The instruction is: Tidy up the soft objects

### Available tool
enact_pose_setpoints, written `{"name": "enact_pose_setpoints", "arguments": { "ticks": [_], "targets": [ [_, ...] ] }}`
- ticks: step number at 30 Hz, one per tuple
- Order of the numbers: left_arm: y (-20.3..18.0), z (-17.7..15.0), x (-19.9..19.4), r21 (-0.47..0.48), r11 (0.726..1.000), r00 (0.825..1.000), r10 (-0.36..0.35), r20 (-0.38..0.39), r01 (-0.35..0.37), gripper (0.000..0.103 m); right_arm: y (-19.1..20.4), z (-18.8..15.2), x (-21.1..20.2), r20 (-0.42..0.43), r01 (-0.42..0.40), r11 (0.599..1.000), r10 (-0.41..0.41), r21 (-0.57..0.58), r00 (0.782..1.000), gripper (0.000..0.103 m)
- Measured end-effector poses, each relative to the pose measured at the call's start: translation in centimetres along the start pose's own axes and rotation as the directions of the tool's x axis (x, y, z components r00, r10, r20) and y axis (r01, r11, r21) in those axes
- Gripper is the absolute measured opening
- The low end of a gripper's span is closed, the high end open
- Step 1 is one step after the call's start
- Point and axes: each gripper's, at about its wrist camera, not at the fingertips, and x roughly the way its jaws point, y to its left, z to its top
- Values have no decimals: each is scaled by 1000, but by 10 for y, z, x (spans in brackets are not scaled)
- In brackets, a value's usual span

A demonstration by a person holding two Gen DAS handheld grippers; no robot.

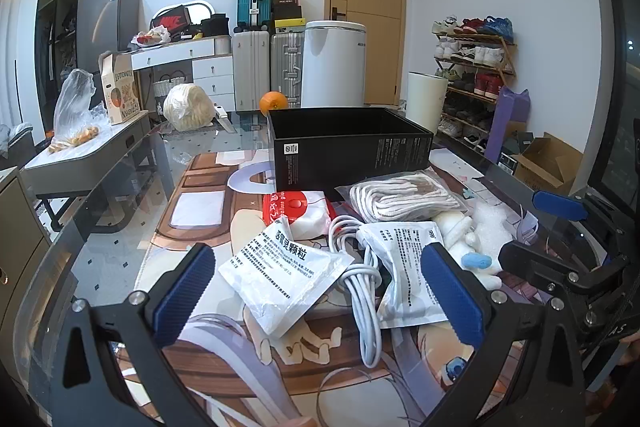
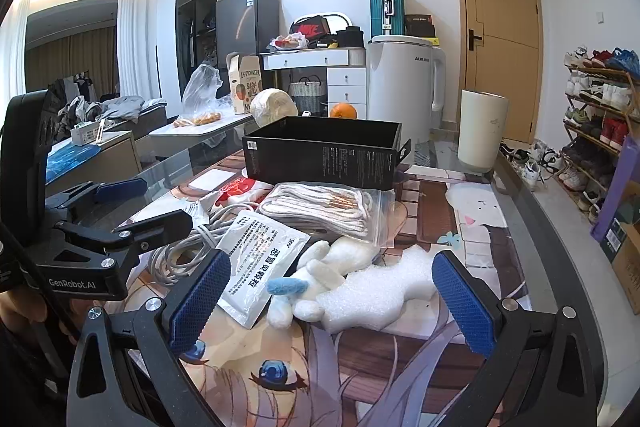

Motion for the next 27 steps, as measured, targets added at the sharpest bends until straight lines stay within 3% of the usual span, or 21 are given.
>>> {"name": "enact_pose_setpoints", "arguments": {
  "ticks": [27],
  "targets": [
    [2,0,2,-1,1000,1000,-1,-4,1,103,3,-2,2,-1,8,1000,-8,-13,1000,102]
  ]
}}
